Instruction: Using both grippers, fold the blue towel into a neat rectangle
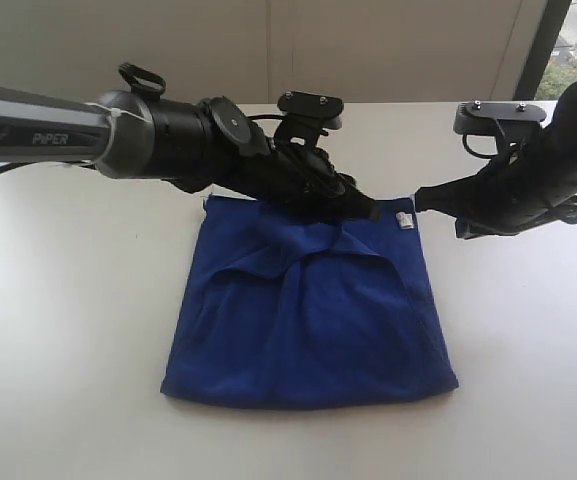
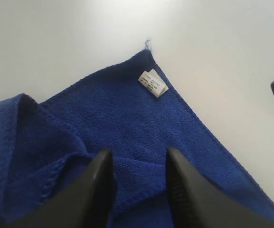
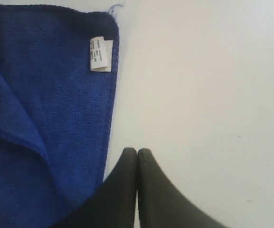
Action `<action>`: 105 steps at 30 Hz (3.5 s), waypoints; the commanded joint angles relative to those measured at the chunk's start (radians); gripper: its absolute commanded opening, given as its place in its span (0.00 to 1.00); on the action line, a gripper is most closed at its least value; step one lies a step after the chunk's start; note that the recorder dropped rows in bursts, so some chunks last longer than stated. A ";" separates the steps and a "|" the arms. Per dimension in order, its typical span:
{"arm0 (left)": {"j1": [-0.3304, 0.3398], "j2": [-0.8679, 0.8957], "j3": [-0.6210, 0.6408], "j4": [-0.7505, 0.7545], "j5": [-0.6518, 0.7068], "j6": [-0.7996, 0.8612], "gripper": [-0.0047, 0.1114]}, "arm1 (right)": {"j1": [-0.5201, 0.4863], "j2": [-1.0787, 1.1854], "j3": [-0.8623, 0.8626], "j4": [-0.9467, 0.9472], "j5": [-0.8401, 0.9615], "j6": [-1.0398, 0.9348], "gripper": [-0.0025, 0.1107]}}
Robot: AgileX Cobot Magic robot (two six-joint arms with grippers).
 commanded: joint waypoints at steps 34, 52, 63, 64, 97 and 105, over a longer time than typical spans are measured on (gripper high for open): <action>-0.022 0.117 -0.020 -0.008 -0.102 0.067 0.30 | -0.008 -0.002 0.001 -0.002 0.002 0.003 0.02; 0.014 -0.070 -0.020 -0.008 -0.031 0.042 0.04 | -0.008 -0.002 0.001 0.002 0.006 0.003 0.02; 0.258 -0.169 -0.018 0.411 0.397 -0.232 0.04 | 0.046 -0.002 -0.003 0.431 -0.029 -0.233 0.14; 0.272 -0.164 -0.018 0.414 0.405 -0.232 0.04 | 0.060 0.001 -0.002 0.537 -0.047 -0.311 0.20; 0.287 -0.160 -0.018 0.722 0.374 -0.338 0.04 | 0.076 0.426 -0.420 0.787 0.154 -0.596 0.11; 0.308 -0.224 -0.018 0.734 0.365 -0.374 0.04 | 0.002 0.294 -0.420 0.625 0.213 -0.516 0.03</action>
